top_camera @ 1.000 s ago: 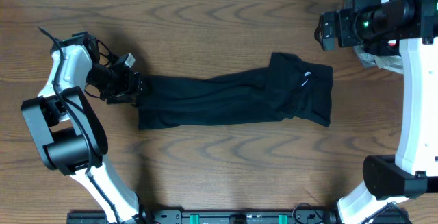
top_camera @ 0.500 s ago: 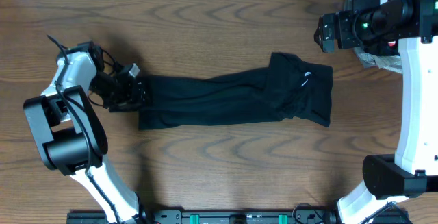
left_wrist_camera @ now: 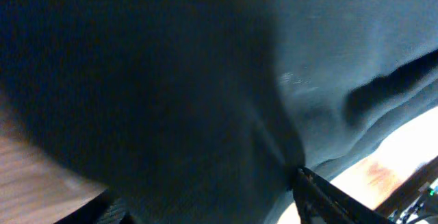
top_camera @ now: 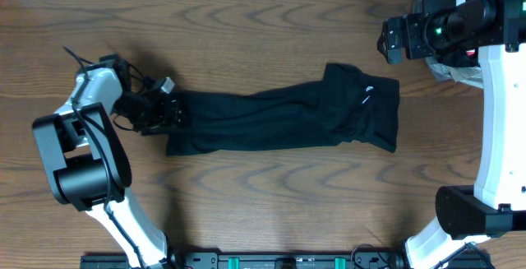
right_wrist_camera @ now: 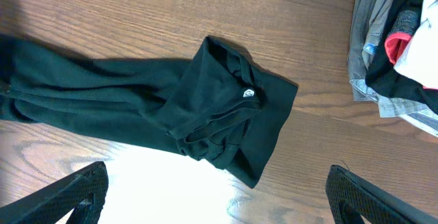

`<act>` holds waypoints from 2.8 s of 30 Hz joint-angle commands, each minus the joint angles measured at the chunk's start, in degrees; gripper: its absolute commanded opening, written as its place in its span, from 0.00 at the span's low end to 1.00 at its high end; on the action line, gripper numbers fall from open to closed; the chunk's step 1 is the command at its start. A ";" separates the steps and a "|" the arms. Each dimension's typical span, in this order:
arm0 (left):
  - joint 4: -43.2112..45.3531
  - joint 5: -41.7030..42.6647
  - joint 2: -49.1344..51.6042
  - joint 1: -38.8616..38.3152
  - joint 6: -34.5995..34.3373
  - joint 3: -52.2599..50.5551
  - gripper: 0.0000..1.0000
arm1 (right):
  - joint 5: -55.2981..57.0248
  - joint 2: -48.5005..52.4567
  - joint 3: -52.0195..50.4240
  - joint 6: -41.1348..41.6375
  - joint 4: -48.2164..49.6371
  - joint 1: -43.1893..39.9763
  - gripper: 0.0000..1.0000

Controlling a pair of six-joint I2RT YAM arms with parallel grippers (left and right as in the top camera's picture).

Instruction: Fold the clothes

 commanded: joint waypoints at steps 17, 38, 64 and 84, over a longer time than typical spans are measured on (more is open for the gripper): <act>4.46 -0.07 -0.59 4.02 -7.78 -3.13 0.06 | 0.15 -0.02 0.37 -0.74 -0.81 -0.55 0.98; -3.21 -10.21 -15.89 2.45 -9.77 1.14 0.06 | 0.13 0.24 -0.37 1.81 0.04 -0.48 0.98; 0.79 -19.45 -11.80 -26.29 -16.33 1.07 0.06 | 0.13 0.26 -0.48 1.79 -1.40 -0.48 0.98; 5.11 -16.41 -10.45 -28.00 -21.27 1.07 0.06 | 0.13 0.31 -0.48 1.81 -1.16 -0.48 0.98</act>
